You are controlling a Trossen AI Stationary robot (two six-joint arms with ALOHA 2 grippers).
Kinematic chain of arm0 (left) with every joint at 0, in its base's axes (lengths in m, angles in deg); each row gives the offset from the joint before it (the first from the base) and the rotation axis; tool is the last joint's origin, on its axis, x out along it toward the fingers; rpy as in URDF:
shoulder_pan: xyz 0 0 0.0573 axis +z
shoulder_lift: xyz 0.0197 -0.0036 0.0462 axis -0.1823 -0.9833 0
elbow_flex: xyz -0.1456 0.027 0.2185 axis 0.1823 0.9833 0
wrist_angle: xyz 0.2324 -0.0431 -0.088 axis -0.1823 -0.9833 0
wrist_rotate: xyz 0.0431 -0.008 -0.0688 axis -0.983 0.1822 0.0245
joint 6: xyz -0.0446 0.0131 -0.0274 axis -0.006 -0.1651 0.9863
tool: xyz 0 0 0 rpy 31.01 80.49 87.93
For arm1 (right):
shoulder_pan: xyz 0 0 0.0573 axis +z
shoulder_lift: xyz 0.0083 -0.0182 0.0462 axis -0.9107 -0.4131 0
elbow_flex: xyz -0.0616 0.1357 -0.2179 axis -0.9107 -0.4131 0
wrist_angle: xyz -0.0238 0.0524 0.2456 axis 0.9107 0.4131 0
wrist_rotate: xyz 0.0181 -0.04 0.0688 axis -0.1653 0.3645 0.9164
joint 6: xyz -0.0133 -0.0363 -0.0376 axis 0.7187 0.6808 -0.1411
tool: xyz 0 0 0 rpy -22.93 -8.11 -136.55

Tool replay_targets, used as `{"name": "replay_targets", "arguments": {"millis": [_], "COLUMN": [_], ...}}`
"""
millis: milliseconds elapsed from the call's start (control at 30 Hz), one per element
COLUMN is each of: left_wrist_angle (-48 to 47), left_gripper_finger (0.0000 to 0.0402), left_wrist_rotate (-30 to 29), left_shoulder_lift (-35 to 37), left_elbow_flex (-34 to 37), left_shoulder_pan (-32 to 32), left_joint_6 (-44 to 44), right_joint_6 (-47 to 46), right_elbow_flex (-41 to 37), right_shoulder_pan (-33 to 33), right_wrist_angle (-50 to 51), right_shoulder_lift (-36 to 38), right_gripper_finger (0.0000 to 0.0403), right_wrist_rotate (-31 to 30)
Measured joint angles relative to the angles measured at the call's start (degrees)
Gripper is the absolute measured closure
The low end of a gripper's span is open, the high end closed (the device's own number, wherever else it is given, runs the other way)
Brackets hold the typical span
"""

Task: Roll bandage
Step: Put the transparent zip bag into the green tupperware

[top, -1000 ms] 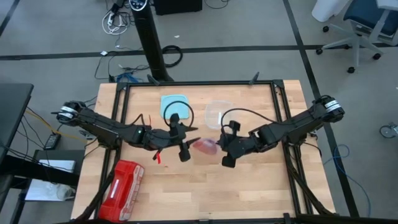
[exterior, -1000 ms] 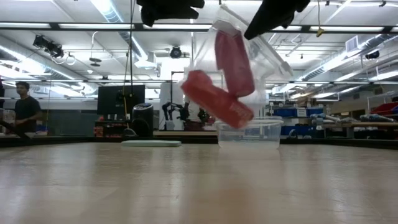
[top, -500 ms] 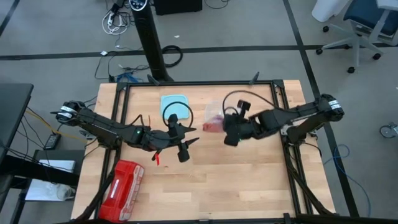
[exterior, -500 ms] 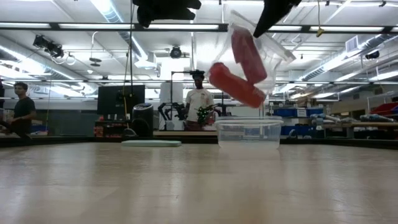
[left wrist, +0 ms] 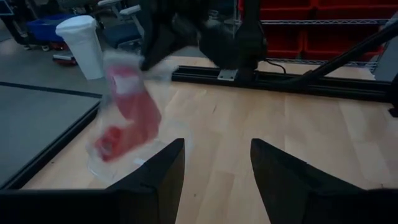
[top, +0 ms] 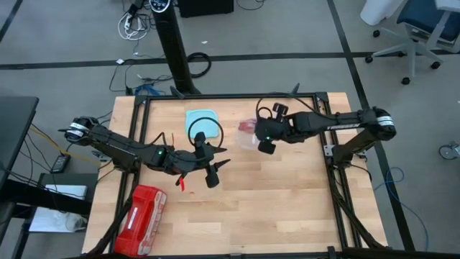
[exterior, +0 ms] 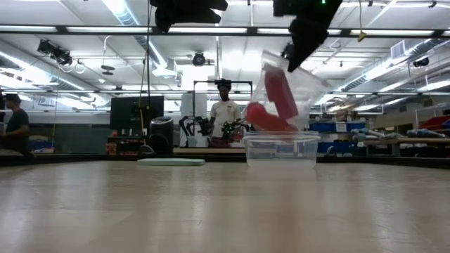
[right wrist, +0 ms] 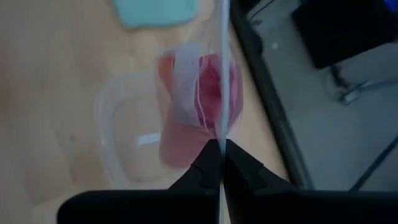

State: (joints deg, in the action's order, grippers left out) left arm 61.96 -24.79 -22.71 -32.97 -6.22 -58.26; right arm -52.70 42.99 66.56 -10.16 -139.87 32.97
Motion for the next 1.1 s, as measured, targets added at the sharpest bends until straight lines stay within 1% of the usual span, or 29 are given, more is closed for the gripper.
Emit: {"name": "replay_targets", "arguments": {"millis": [200, 333, 433, 600, 733, 833, 967, 1100], "left_wrist_angle": [0.00, 0.02, 0.02, 0.01, 0.00, -0.07, -0.25, -0.68], "left_gripper_finger": [0.0215, 0.0215, 0.0215, 0.0215, 0.0215, 0.0215, 0.0215, 0.0215], "left_wrist_rotate": [0.00, 0.72, 1.84, 1.86, 1.86, 1.86, 1.84, 1.84], "left_shoulder_lift": [0.00, -0.02, -0.04, -0.04, -0.04, -0.04, -0.07, -0.07], "left_elbow_flex": [0.00, 0.00, 0.00, 0.00, 0.04, 0.04, 0.04, 0.07], "left_shoulder_pan": [0.01, 0.01, 0.01, -0.01, -0.01, -0.01, 0.10, 0.10], "left_joint_6": [0.06, 0.39, 0.39, 0.40, 0.42, 0.41, 0.34, 0.31], "right_joint_6": [2.48, 6.91, 9.09, 12.41, 14.35, 15.26, 17.41, 17.83], "right_elbow_flex": [-4.02, -4.05, -4.05, -4.05, -4.05, -4.03, -4.02, -4.00], "right_shoulder_pan": [-1.42, -2.15, -3.72, -8.50, -12.11, -13.85, -14.79, -15.15], "right_wrist_angle": [-1.25, -2.19, -3.94, -6.19, -7.20, -7.80, -8.69, -9.79], "right_shoulder_lift": [-0.10, -0.06, -0.06, -0.06, -0.16, -1.98, -6.81, -9.95], "right_gripper_finger": [0.0399, 0.0399, 0.0399, 0.0399, 0.0399, 0.0398, 0.0394, 0.0393], "right_wrist_rotate": [7.31, 14.44, 15.10, 15.49, 18.36, 19.97, 20.73, 19.52]}}
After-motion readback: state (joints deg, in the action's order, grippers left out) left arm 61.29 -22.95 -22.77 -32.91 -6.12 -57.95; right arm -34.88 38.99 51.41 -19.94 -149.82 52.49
